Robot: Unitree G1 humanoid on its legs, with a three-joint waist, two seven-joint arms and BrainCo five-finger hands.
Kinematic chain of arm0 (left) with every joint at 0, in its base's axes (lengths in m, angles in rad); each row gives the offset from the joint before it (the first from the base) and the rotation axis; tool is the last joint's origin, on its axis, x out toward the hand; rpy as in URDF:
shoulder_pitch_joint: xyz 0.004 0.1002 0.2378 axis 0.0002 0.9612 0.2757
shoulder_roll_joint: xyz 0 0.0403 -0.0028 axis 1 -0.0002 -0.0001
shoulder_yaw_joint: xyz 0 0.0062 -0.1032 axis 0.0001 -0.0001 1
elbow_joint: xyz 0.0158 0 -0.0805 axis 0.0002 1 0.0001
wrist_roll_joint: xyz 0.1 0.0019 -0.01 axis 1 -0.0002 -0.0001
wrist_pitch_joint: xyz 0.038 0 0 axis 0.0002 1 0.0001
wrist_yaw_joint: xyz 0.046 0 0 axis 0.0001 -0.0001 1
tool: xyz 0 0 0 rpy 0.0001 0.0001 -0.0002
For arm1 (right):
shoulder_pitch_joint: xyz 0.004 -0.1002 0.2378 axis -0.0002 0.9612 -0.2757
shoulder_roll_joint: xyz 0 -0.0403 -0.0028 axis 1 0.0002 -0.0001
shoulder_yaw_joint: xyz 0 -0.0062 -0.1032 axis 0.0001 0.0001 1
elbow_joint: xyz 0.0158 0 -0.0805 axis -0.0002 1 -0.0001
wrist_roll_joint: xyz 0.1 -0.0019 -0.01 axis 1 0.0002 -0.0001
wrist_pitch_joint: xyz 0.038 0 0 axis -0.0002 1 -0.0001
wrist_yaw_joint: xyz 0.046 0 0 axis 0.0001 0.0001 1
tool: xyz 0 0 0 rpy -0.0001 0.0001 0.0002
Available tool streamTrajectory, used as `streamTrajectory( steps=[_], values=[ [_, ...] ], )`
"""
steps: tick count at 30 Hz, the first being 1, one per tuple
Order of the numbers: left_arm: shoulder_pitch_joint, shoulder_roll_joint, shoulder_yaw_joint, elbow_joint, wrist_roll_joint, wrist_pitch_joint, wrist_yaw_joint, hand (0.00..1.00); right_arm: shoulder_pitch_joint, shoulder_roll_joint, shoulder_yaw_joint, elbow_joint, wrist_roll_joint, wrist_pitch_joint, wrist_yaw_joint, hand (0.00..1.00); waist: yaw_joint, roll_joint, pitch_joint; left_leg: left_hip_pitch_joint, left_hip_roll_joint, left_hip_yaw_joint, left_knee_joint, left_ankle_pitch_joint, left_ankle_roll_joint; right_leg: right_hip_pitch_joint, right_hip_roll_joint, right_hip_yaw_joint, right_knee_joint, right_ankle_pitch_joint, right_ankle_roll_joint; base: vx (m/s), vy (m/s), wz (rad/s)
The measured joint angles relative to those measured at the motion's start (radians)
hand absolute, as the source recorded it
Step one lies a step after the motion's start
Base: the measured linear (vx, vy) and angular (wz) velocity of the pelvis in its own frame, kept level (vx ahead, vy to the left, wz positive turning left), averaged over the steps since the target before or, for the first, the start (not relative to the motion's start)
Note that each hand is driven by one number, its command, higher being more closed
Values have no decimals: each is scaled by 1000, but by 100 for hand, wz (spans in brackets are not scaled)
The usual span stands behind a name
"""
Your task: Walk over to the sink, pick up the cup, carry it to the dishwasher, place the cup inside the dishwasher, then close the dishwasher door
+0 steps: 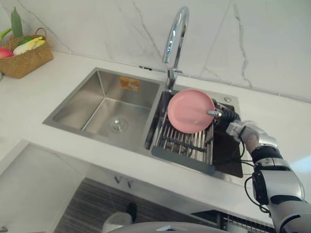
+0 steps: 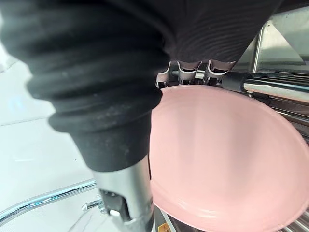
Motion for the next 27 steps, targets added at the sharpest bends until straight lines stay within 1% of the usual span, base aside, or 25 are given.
streamTrajectory(
  steps=[4, 14, 19, 21, 24, 27],
  values=[
    [1, 5, 0, 8, 0, -1, 0, 0, 14, 0, 0, 0, -2, -1, 23, 0, -1, -7, -6, 0, 2, 1, 0, 0, -1, -1, 2, 1, 0, -2, -1, 0, 0, 0],
    [2, 7, -1, 8, 0, -2, 1, 0, 15, -6, 25, 0, -23, -9, 81, 0, -3, -7, -7, 0, 9, 2, 0, 0, -3, -1, 8, 2, 0, -6, -4, 0, 0, 0],
    [2, 13, -11, 8, 0, -2, 0, 0, 14, -6, 40, -1, -22, -14, 93, 0, -2, -8, -8, 2, 14, 5, 0, 0, -5, -2, 11, 3, 0, -8, -8, 0, 0, -1],
    [2, 16, -19, 8, 0, -3, 1, 0, 14, -6, 40, -1, -22, -11, 94, 0, 0, -8, -8, 2, 17, 5, 0, 1, -9, -2, 11, 3, 0, -10, -9, 0, 0, 0],
    [3, 16, -20, 8, 0, -3, 1, 0, 12, -6, 40, -1, -20, 9, 93, 0, 3, -10, -12, 2, 22, 5, 0, 1, -14, -2, 15, 2, 1, -13, -12, 0, 0, 0],
    [13, 16, -23, 9, 0, -3, 1, 0, 12, -5, 41, 0, -19, 42, 90, 0, 2, -11, -26, 3, 24, 5, 0, 1, -15, -3, 15, 0, 10, -20, -8, 0, 0, 0]
  ],
)
